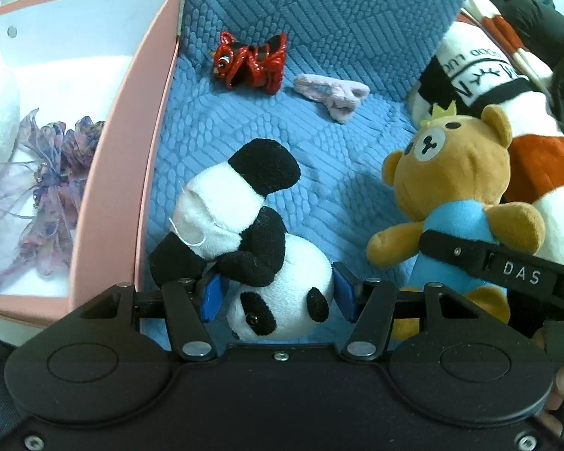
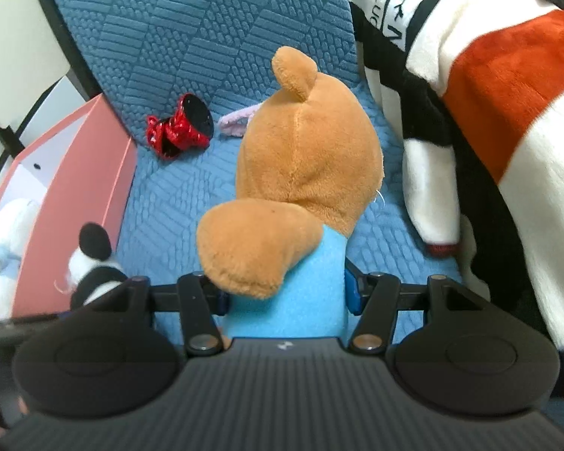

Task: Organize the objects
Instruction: 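Lift the teddy bear with the right tool while the left tool holds the panda, then carry the teddy bear over the pink box with the right tool while the left tool carries the panda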

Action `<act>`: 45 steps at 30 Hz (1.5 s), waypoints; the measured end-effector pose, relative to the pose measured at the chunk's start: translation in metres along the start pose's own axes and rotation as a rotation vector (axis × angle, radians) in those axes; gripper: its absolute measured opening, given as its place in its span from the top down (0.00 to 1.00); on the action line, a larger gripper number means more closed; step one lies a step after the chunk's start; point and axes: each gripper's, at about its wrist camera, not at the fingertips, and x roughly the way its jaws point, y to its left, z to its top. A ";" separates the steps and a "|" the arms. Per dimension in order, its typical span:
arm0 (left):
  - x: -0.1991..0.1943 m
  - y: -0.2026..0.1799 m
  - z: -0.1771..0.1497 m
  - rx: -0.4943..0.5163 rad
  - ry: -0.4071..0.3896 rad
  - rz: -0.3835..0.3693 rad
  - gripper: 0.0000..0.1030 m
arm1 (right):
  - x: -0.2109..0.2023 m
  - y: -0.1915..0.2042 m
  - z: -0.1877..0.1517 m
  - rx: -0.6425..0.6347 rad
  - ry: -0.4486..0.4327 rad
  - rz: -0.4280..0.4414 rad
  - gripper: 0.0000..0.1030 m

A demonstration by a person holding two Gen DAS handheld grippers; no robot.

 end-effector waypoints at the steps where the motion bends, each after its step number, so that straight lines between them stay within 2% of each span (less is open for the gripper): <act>1: -0.003 0.000 -0.002 0.007 0.001 0.001 0.46 | -0.002 -0.001 -0.003 0.015 0.005 0.009 0.44; 10: -0.030 0.002 -0.006 0.029 0.003 -0.019 0.46 | -0.017 -0.007 -0.024 0.065 0.028 0.018 0.44; 23: -0.081 -0.002 0.011 0.058 -0.017 -0.020 0.46 | -0.058 0.012 -0.022 0.075 0.033 0.064 0.44; 37: -0.130 0.007 0.042 0.071 -0.039 -0.011 0.45 | -0.087 0.058 -0.003 0.002 0.059 0.116 0.44; 45: -0.159 0.035 0.068 0.055 -0.078 -0.031 0.45 | -0.103 0.102 0.022 -0.060 0.021 0.146 0.44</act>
